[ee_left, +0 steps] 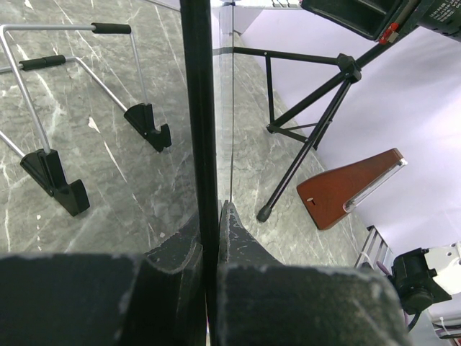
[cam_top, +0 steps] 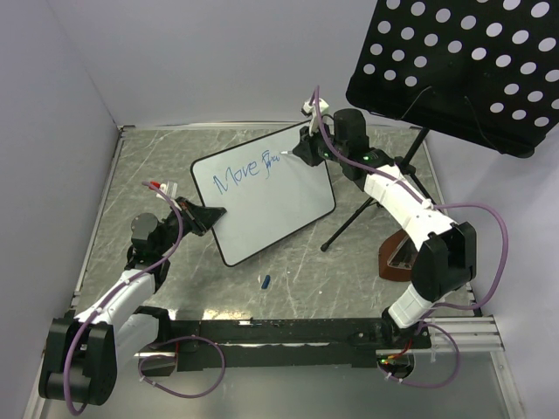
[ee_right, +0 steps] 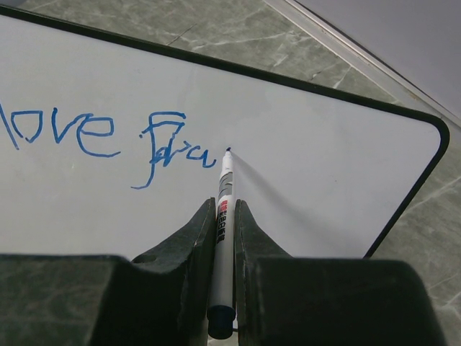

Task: Write a sentence on the whiteboard

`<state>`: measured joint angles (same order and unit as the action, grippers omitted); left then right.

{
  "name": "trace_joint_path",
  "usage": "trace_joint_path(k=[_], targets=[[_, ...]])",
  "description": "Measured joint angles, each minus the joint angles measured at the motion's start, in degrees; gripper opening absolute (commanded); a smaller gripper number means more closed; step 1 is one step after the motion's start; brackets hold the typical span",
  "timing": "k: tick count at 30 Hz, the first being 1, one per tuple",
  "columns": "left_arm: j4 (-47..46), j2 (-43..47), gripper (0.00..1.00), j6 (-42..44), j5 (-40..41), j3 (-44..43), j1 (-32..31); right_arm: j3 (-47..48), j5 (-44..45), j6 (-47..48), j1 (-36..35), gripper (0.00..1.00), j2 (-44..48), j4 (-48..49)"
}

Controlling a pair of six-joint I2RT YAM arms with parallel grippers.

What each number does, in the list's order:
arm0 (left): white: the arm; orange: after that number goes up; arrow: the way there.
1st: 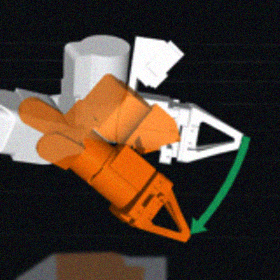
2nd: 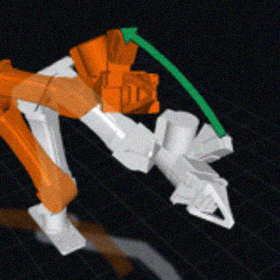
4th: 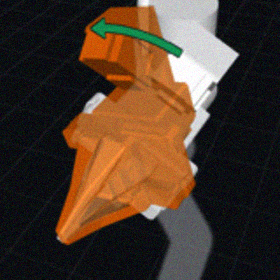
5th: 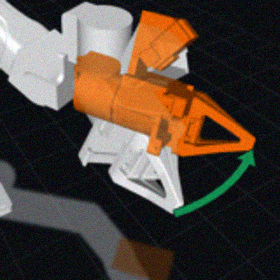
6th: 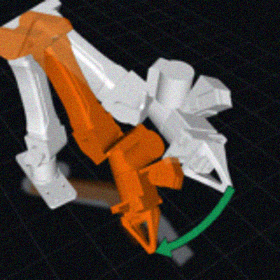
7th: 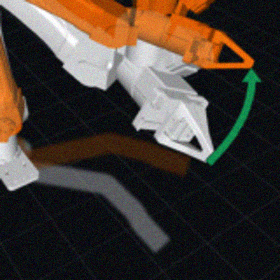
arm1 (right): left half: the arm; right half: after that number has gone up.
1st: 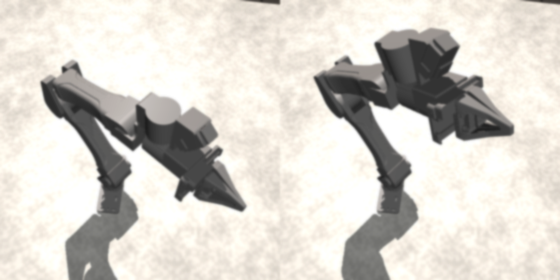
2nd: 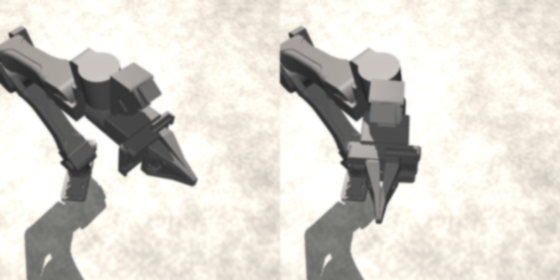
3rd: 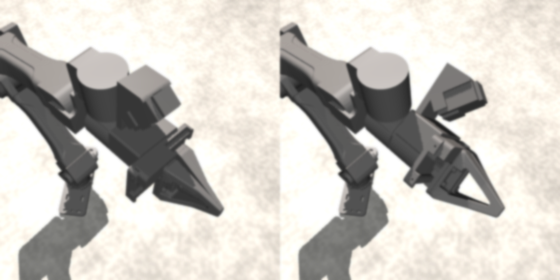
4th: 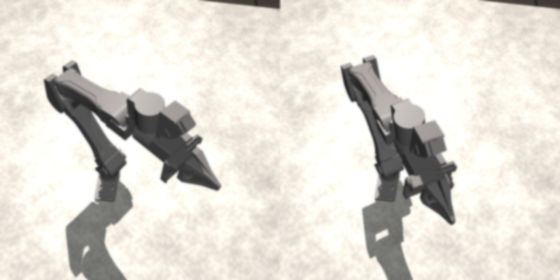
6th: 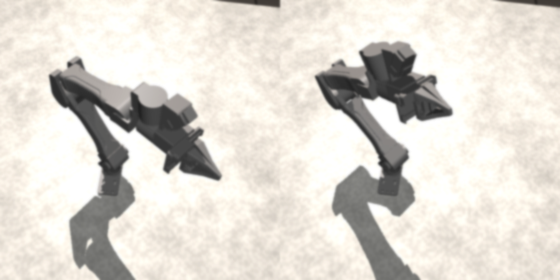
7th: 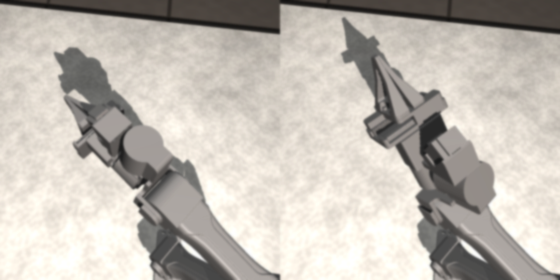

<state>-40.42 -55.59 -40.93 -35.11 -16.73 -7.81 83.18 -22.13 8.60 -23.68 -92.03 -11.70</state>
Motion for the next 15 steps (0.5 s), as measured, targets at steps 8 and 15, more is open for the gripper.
trace_joint_path(k=[8,15], targets=[[0.07,0.0,0.01,-0.02,0.0,0.0,0.0,0.0,-1.2,-0.04,0.11,0.0,-0.04,0.0],[0.09,0.0,0.01,-0.02,0.0,0.0,0.0,0.0,-2.29,-0.02,0.11,0.0,-0.04,-0.04]])
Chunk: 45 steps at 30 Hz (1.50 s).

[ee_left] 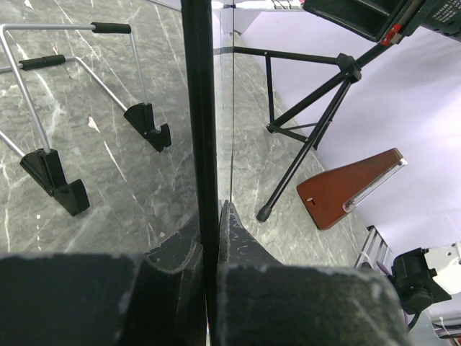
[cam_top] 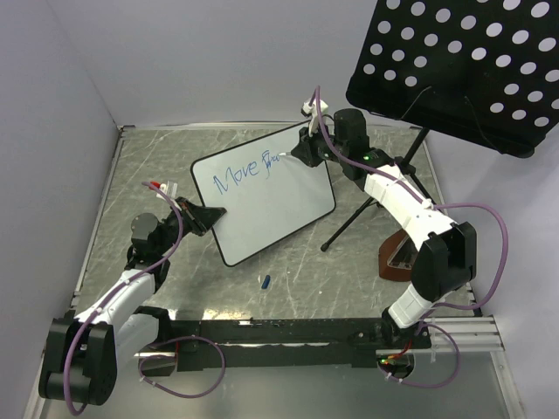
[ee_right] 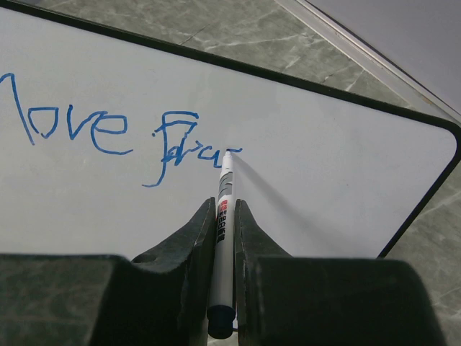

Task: Write a sentence on the whiteboard

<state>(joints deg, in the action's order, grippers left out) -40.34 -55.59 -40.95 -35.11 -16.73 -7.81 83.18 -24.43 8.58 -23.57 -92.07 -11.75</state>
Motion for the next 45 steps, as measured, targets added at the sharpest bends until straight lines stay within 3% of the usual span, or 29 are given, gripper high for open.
trace_joint_path(k=[45], targets=[[0.63,0.26,0.01,0.02,0.0,-0.02,-0.04,0.94,1.51,1.31,0.11,0.0,-0.2,-1.57]])
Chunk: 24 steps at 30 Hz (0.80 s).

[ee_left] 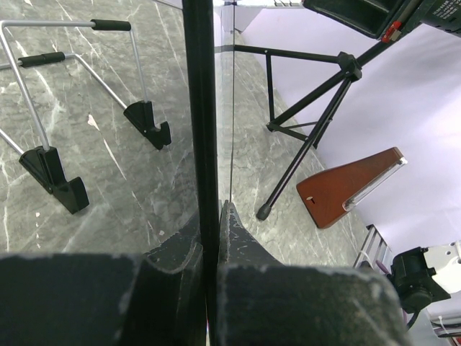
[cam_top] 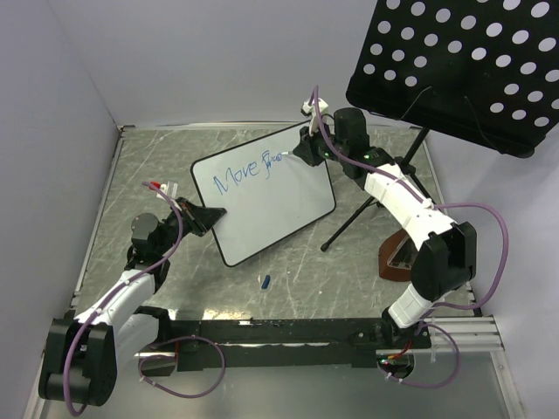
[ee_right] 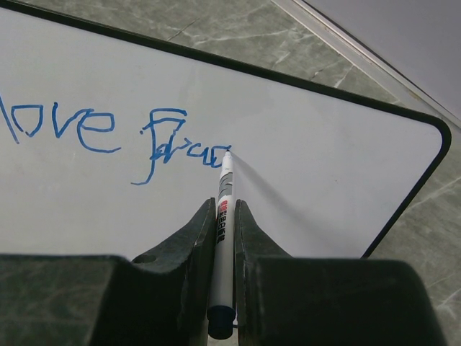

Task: Write a sentence on the whiteboard

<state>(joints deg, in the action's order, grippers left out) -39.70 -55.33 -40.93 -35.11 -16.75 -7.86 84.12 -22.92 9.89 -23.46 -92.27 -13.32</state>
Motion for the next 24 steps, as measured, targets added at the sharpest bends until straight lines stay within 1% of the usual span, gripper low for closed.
trace_joint_path(k=[24], targets=[[0.33,0.0,0.01,-0.42,0.31,0.02,0.02,-1.25,-0.48,0.66,0.22,0.0,-0.42,-0.09]])
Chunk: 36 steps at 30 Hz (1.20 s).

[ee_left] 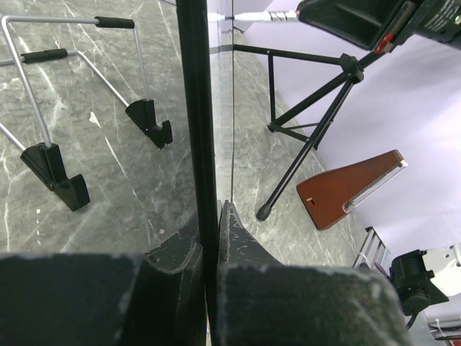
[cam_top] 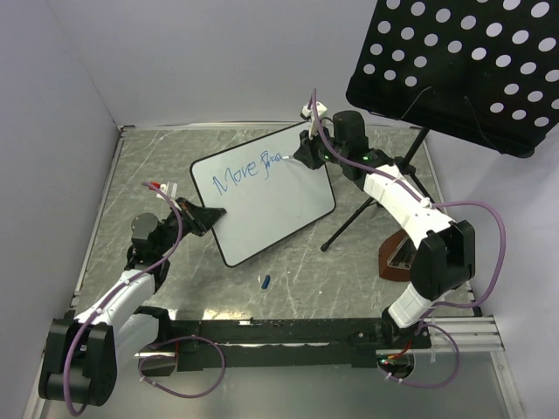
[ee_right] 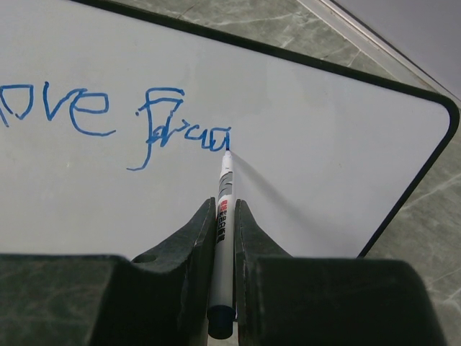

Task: Write a sentence on the whiteboard

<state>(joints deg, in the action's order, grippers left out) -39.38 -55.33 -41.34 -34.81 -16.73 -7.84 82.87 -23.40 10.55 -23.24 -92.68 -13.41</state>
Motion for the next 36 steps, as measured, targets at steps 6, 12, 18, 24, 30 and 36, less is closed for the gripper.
trace_joint_path(k=[6,12,18,24,30,36], targets=[[0.44,0.0,0.01,-0.68,0.28,0.0,0.09,-1.57,0.02,0.22,0.46,0.0,0.22,-0.13],[0.22,0.0,0.01,-0.39,0.09,-0.02,0.09,-1.57,-0.17,0.2,0.76,0.0,0.74,-0.17],[-0.13,0.0,0.01,0.35,-0.35,0.0,0.07,-1.55,-0.24,0.13,0.79,0.0,1.6,0.22],[-0.17,0.0,0.01,0.44,-0.42,0.0,0.07,-1.33,-0.15,-0.09,0.79,0.0,1.64,0.28],[-0.2,0.0,0.01,0.44,-0.46,0.0,0.07,-0.57,0.11,-0.39,0.79,0.0,1.6,0.52],[-0.2,0.0,0.01,0.46,-0.48,0.0,0.07,0.17,0.31,-0.5,0.79,0.0,1.46,0.9]])
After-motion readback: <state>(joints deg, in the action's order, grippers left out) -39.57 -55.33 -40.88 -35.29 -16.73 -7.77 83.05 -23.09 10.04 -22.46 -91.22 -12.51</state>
